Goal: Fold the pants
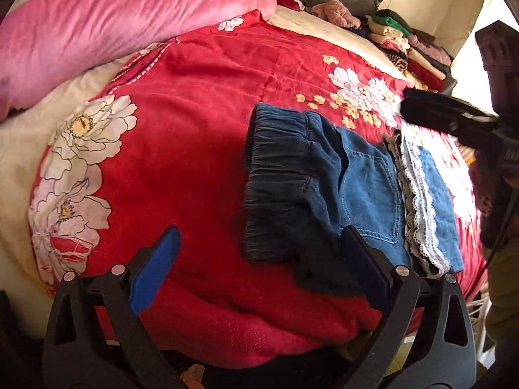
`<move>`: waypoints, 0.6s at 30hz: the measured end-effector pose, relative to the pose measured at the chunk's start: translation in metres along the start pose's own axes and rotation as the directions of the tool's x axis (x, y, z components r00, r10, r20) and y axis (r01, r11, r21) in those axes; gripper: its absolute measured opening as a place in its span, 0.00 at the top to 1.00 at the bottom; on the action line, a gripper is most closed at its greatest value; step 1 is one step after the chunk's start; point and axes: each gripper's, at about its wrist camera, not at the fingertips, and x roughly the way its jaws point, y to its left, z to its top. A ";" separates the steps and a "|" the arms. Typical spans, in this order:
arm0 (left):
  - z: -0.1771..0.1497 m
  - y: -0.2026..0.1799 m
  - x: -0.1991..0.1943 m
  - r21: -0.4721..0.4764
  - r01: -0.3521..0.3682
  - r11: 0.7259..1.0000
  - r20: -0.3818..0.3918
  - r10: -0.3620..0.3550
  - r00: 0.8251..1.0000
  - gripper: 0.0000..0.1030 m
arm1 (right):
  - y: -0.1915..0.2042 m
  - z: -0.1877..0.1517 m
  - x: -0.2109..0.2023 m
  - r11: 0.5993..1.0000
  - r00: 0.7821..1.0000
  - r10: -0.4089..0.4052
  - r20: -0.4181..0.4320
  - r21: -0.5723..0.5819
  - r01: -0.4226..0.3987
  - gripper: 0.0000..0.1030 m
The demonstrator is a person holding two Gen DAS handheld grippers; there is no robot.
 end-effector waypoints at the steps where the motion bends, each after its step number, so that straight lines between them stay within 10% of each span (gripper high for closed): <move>1: -0.001 0.000 0.001 0.001 0.005 1.000 0.000 -0.005 1.000 0.17 | 0.003 0.002 0.006 1.000 1.000 0.014 -0.011 -0.007 -0.014 0.04; 8: -0.004 -0.005 0.007 0.015 0.079 0.997 -0.018 -0.079 0.997 0.53 | 0.031 0.017 0.052 0.990 0.987 0.098 -0.129 -0.092 -0.110 0.05; 18: -0.006 -0.005 0.014 -0.002 0.106 0.994 -0.039 -0.106 0.994 0.54 | 0.049 0.022 0.106 0.973 0.951 0.183 -0.251 -0.091 -0.212 0.16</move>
